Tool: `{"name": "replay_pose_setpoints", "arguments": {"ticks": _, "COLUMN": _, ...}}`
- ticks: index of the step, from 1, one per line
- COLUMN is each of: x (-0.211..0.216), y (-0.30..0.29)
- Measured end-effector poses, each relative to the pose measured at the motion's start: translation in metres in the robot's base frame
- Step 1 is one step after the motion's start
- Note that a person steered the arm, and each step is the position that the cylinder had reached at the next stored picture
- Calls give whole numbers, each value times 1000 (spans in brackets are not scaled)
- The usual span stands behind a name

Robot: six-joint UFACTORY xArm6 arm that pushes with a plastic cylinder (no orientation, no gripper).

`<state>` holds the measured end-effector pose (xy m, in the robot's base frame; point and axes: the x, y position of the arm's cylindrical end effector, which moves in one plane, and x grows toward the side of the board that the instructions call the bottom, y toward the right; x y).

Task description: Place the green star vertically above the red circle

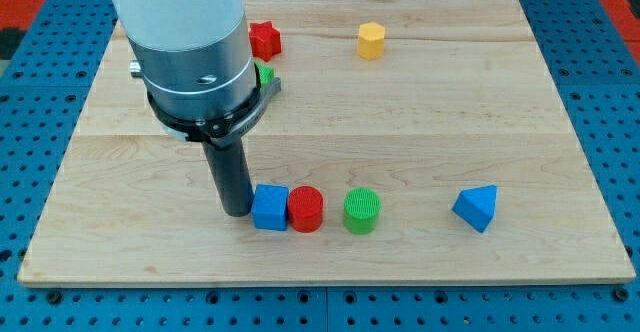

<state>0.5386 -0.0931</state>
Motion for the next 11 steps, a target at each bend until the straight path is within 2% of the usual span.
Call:
{"name": "replay_pose_setpoints", "arguments": {"ticks": 1, "x": -22, "y": -18}}
{"name": "replay_pose_setpoints", "arguments": {"ticks": 3, "x": -89, "y": 120}}
{"name": "replay_pose_setpoints", "arguments": {"ticks": 4, "x": -138, "y": 134}}
{"name": "replay_pose_setpoints", "arguments": {"ticks": 5, "x": -176, "y": 81}}
{"name": "replay_pose_setpoints", "arguments": {"ticks": 6, "x": -225, "y": 54}}
{"name": "replay_pose_setpoints", "arguments": {"ticks": 7, "x": -215, "y": -11}}
{"name": "replay_pose_setpoints", "arguments": {"ticks": 8, "x": -182, "y": -15}}
{"name": "replay_pose_setpoints", "arguments": {"ticks": 9, "x": -190, "y": 2}}
{"name": "replay_pose_setpoints", "arguments": {"ticks": 10, "x": -182, "y": 45}}
{"name": "replay_pose_setpoints", "arguments": {"ticks": 11, "x": -144, "y": 53}}
